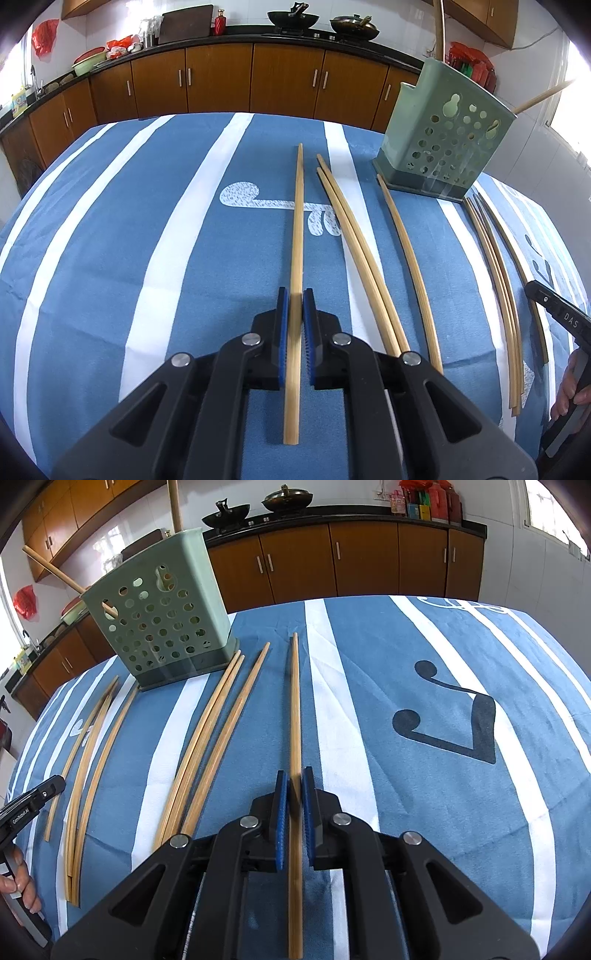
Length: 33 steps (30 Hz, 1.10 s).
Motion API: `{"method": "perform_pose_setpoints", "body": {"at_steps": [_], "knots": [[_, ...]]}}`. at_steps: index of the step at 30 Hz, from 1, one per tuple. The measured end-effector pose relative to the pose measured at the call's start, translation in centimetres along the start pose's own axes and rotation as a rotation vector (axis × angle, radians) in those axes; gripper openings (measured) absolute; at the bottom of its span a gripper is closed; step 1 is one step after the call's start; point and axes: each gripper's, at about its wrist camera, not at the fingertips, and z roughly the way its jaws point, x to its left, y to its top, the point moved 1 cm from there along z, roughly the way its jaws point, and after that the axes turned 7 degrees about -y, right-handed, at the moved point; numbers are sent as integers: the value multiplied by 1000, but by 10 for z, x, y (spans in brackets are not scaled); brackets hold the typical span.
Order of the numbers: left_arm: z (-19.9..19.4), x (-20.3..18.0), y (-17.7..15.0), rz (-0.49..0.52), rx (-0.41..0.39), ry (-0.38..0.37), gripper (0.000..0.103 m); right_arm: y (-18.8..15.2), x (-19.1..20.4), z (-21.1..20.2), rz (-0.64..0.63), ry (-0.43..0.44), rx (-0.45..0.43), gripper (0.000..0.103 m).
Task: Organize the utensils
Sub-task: 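Lift the left tool's chopstick toward the green basket while the right tool carries its own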
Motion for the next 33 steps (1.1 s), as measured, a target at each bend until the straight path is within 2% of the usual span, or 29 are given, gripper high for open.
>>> {"method": "perform_pose_setpoints", "body": {"at_steps": [12,16,26,29,33], "knots": [[0,2,-1,-12,-1,-15,11,0,1,0,-4,-4,-1,10],[-4,0,-5,5,2,-3,11,-6,5,-5,-39,-36,-3,10],[-14,-4,-17,10,13,4,8,-13,0,-14,-33,-14,9,8],[-21,-4,-16,7,6,9,8,-9,-2,-27,-12,0,-23,8],[-42,-4,-8,10,-51,8,8,-1,-6,-45,7,12,-75,8]]}}
